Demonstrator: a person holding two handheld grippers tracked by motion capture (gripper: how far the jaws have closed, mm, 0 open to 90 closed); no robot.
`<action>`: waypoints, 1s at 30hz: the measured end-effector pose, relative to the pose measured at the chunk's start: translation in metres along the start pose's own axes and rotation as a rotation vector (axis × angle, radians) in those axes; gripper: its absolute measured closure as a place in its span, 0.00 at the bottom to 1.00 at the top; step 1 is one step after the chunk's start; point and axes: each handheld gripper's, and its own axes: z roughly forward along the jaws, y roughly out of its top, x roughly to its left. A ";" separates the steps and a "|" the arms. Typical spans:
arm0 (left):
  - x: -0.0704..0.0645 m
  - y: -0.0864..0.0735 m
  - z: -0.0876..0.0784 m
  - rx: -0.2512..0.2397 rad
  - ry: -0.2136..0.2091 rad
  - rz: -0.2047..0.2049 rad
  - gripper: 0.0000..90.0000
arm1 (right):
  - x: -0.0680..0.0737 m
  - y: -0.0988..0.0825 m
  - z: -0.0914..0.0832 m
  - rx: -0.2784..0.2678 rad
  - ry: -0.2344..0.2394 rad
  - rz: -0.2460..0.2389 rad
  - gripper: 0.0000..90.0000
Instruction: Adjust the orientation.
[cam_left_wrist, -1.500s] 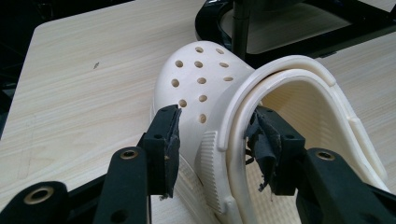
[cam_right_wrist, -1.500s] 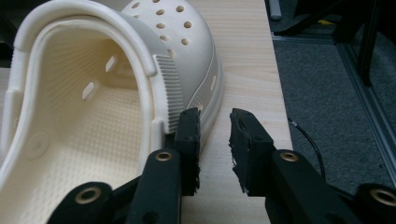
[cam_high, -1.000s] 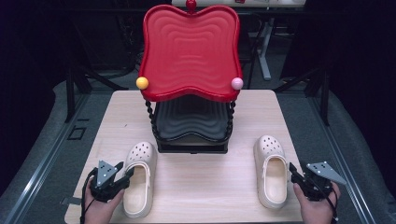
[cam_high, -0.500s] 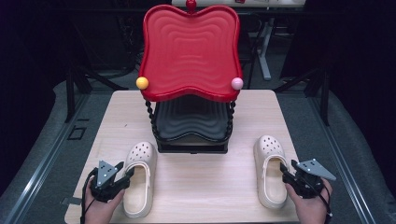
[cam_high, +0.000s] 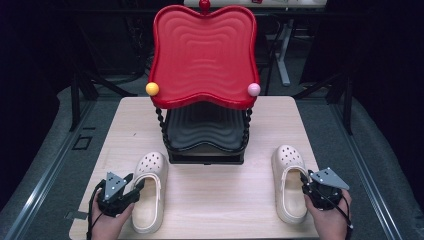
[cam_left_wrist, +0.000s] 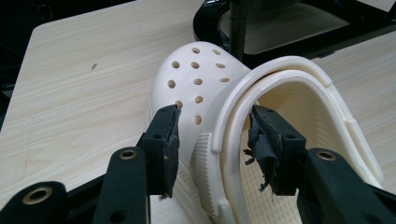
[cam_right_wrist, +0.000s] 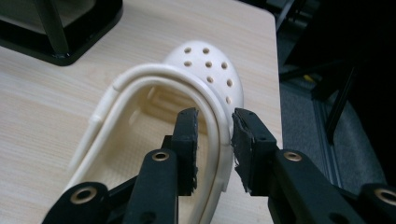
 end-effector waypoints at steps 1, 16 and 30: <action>0.000 0.000 0.000 0.000 0.001 0.001 0.59 | 0.001 0.000 0.000 -0.012 0.004 -0.001 0.78; 0.000 0.000 0.001 0.008 -0.001 0.010 0.59 | -0.001 -0.005 0.008 0.037 -0.025 -0.024 0.78; 0.000 0.000 0.001 0.008 -0.001 0.009 0.59 | 0.003 -0.003 0.005 0.059 0.001 0.007 0.84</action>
